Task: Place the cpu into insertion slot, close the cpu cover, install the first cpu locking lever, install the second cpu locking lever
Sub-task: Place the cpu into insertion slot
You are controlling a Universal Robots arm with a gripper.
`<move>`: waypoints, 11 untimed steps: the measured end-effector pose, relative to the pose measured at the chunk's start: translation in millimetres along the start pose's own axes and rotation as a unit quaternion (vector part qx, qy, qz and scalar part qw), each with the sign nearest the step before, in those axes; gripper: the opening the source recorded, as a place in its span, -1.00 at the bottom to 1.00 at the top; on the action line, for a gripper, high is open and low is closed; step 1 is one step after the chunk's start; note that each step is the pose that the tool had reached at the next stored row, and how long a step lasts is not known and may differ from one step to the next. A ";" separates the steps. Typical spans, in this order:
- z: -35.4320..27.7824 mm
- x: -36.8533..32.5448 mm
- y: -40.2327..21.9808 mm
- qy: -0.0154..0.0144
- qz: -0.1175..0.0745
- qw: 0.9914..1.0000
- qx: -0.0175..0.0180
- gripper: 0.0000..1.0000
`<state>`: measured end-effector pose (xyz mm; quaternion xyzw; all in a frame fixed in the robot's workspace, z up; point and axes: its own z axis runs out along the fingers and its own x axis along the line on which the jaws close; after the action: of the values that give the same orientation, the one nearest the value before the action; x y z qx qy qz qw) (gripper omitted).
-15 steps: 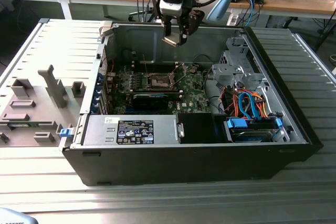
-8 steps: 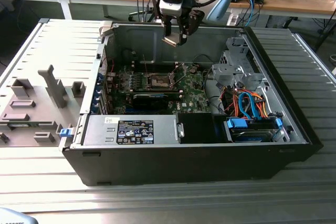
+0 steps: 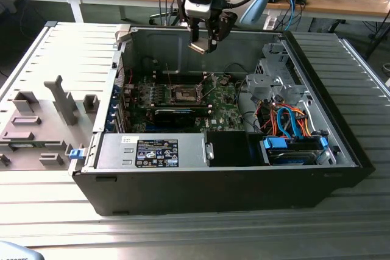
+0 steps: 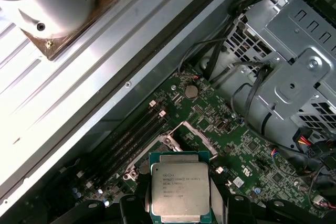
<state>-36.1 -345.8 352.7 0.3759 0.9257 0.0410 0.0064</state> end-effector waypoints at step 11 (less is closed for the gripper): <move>0.1 0.0 0.0 0.000 0.004 1.000 0.000 0.08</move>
<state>-36.1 -345.8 352.6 0.3792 0.9244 0.0410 0.0065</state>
